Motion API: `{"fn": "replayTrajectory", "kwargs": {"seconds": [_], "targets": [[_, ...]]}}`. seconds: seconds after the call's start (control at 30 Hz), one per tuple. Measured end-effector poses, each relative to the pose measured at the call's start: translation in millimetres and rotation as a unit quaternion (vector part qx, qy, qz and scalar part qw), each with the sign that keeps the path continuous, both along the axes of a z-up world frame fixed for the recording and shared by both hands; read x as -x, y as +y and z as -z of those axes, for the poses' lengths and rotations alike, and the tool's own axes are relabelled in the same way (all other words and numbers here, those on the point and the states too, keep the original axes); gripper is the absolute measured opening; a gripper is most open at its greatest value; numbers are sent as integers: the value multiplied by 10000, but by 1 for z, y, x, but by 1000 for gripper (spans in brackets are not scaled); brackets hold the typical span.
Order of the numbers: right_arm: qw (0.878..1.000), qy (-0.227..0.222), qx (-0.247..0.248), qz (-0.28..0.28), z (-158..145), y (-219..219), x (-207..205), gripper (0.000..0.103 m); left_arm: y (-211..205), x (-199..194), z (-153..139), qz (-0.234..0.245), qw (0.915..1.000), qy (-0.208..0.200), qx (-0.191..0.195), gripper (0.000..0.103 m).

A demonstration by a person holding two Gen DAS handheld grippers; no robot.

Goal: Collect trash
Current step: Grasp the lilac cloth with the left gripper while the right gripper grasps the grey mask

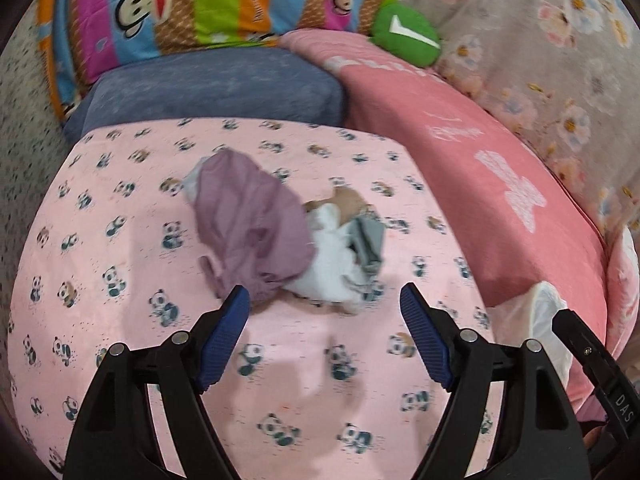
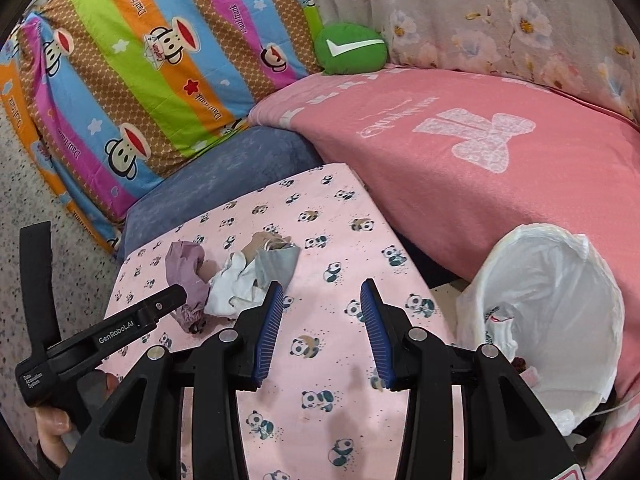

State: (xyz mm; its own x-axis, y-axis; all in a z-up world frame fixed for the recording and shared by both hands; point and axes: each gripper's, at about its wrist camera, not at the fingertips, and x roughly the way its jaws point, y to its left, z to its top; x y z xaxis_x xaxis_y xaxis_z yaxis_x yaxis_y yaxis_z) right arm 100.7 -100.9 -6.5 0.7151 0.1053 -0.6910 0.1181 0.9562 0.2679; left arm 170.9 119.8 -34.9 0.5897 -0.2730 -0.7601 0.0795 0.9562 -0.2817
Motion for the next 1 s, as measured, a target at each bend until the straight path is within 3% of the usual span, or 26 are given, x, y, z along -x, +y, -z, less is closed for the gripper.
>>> {"fn": "replayTrajectory", "kwargs": {"seconds": [0.23,0.4,0.53,0.8,0.83,0.87,0.93,1.0], "targets": [[9990,383,-17,-215,37,39,-47,42,34,-23,26,-362,9986,373,113,74],[9978,590,-27,-314,60,55,-78,42,44,-39,39,-441,9965,582,417,74],[9966,731,-18,-387,78,66,-105,42,43,-50,42,-366,9959,629,542,74],[9943,988,-80,-395,106,73,-138,42,33,-69,46,-218,9971,593,433,72],[9940,1017,-76,-400,109,74,-140,42,34,-70,46,-207,9971,582,453,70],[9938,1035,-76,-408,111,74,-141,41,34,-70,47,-166,9968,591,506,61],[9928,1096,-94,-466,116,75,-143,31,36,-72,48,-100,9962,634,588,48],[9921,1140,-129,-505,119,75,-145,19,39,-72,49,-55,9957,647,664,23]]}}
